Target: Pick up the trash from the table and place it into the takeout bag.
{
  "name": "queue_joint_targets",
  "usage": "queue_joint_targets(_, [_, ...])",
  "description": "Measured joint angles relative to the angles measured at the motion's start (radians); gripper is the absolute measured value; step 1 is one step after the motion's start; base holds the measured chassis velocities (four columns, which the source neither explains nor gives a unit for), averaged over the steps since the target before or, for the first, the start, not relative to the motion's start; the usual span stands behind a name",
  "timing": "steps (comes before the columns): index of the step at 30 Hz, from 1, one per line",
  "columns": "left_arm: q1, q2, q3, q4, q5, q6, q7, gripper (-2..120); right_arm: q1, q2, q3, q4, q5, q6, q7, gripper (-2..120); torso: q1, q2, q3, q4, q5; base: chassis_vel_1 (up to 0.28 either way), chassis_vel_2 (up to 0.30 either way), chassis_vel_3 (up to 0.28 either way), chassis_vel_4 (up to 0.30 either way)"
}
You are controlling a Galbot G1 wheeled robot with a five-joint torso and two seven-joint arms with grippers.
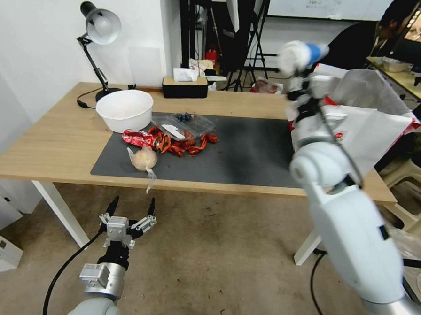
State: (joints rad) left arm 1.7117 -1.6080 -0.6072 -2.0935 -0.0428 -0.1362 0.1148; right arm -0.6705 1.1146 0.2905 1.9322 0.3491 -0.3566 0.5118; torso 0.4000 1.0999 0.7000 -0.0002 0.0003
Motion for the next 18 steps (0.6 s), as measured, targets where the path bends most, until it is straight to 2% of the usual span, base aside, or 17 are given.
queue_joint_targets(9, [-0.001, 0.000, 0.007, 0.003, 0.006, 0.000, 0.001, 99, -0.072, -0.024, 0.096, -0.017, -0.035, -0.052, 0.015, 15, 0.000, 0.000, 0.000, 0.0002, -0.0002, 0.000, 0.000, 0.000, 0.000])
queue_joint_targets(11, [0.001, 0.000, 0.007, 0.002, 0.007, 0.000, 0.001, 99, -0.083, -0.020, 0.109, -0.017, -0.034, -0.053, 0.016, 23, 0.000, 0.000, 0.000, 0.0004, -0.0003, 0.000, 0.000, 0.000, 0.000])
queue_joint_targets(12, [0.001, 0.000, 0.007, 0.002, 0.007, 0.000, 0.001, 99, -0.083, -0.020, 0.109, -0.017, -0.034, -0.053, 0.016, 23, 0.000, 0.000, 0.000, 0.0004, -0.0003, 0.000, 0.000, 0.000, 0.000])
queue_joint_targets(14, [0.003, 0.000, 0.007, -0.002, 0.008, 0.000, 0.001, 99, -0.090, -0.018, 0.123, -0.011, -0.028, -0.054, 0.018, 37, 0.000, 0.000, 0.000, 0.0002, -0.0003, 0.000, 0.000, 0.000, 0.000])
queue_joint_targets(15, [0.003, 0.000, 0.007, -0.002, 0.008, 0.000, 0.001, 99, -0.090, -0.018, 0.123, -0.011, -0.028, -0.054, 0.018, 37, 0.000, 0.000, 0.000, 0.0002, -0.0003, 0.000, 0.000, 0.000, 0.000])
queue_joint_targets(18, [0.005, 0.000, 0.007, -0.005, 0.008, 0.000, 0.001, 99, -0.092, -0.020, 0.134, 0.007, 0.010, -0.038, 0.015, 52, 0.000, 0.000, 0.000, 0.0001, -0.0002, 0.000, 0.000, 0.000, 0.000])
